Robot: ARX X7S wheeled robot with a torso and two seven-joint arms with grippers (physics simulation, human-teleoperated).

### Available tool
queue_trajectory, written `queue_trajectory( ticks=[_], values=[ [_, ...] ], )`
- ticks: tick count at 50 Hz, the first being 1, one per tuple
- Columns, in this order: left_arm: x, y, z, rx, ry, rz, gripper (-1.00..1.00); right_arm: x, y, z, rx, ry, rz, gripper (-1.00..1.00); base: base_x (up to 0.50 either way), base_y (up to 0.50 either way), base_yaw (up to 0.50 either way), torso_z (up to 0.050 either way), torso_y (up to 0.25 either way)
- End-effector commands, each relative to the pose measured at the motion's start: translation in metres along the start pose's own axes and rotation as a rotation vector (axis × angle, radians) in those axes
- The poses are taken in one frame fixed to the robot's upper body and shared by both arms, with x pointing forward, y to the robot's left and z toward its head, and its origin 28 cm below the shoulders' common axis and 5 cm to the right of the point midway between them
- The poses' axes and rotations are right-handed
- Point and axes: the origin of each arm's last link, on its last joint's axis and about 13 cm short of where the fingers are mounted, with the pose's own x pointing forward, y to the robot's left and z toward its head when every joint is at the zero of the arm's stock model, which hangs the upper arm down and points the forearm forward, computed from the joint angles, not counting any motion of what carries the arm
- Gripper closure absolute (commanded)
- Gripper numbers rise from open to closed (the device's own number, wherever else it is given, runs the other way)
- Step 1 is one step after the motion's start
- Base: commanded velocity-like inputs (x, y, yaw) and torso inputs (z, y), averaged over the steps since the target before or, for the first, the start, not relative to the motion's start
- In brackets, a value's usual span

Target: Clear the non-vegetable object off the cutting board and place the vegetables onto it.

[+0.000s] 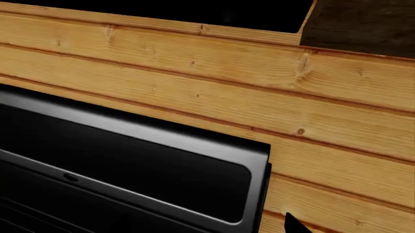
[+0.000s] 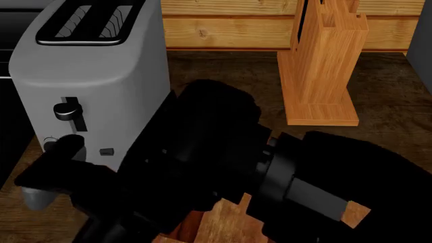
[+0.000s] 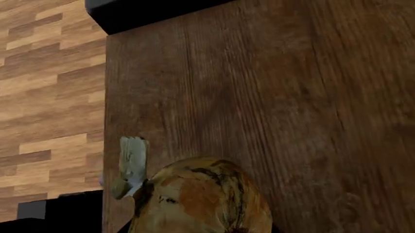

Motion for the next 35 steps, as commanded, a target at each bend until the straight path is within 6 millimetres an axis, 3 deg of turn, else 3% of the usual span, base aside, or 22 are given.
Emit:
queue_trajectory(
  ticks=[1, 19, 35],
  values=[
    [-0.001, -0.001, 0.002, -0.003, -0.004, -0.001, -1.00, -0.020, 0.010, 0.001, -0.025, -0.021, -0.103, 1.00, 0.00, 0.00, 0.00, 0.000, 0.000],
    [-0.007, -0.005, 0.011, -0.005, -0.024, -0.018, -1.00, -0.062, 0.034, -0.016, 0.066, -0.109, -0.292, 1.00, 0.00, 0.00, 0.00, 0.000, 0.000],
    [-0.006, -0.006, 0.010, -0.004, -0.027, -0.025, -1.00, -0.073, 0.027, -0.030, 0.136, -0.101, -0.375, 1.00, 0.00, 0.00, 0.00, 0.000, 0.000]
  ],
)
